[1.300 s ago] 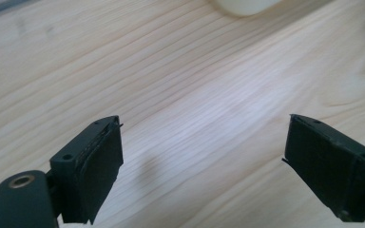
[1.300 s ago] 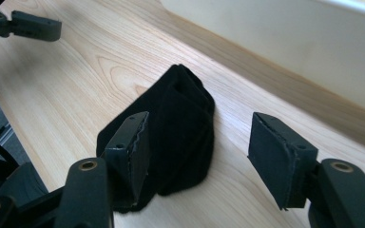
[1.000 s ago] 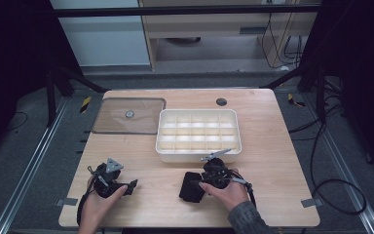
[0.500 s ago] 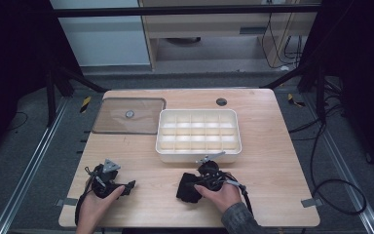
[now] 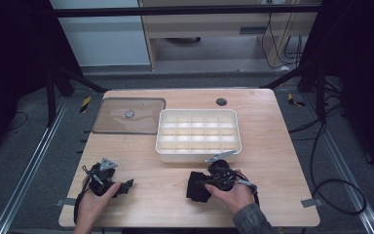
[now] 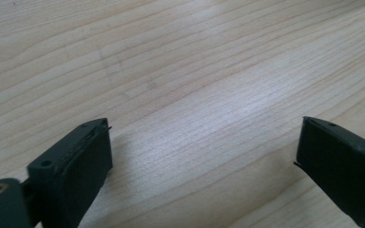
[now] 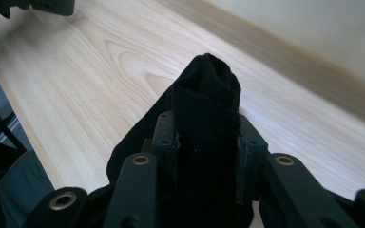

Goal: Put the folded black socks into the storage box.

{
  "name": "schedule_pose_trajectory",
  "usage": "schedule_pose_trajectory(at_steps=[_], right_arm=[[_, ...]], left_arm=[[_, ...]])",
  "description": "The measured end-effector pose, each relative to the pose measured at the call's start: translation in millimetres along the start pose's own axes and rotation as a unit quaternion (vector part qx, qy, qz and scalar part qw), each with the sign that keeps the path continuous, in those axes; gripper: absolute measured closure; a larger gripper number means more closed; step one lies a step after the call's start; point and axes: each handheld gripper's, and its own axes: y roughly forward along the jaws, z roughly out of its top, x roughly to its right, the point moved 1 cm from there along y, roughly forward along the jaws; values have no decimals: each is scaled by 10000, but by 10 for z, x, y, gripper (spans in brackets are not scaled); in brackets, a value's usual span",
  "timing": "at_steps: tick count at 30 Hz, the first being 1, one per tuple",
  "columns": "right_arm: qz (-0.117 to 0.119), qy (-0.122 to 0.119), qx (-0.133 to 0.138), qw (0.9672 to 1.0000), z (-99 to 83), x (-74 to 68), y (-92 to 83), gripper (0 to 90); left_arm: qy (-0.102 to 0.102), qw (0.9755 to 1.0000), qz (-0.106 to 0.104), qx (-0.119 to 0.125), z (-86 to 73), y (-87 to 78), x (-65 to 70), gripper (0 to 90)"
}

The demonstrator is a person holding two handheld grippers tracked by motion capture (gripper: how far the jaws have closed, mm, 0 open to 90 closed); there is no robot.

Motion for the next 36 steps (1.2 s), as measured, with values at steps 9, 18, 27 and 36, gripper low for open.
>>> schedule_pose_trajectory(at_steps=[9, 18, 27, 36], right_arm=[[-332, 178, 243, 9990, -155, 160, -448, 679], [-826, 298, 385, 9954, -181, 386, -925, 679], [-1057, 438, 572, 9918, -114, 540, -1283, 679], [-1252, 331, 634, 9895, 86, 644, -1415, 678]], left_arm=[[203, 9997, -72, 118, 8, 78, -79, 23], [274, 9985, -89, 464, -45, 120, -89, 0], [258, 9987, -44, 443, -40, 123, -82, 0], [201, 9988, -3, 443, -51, 115, -68, 0]])
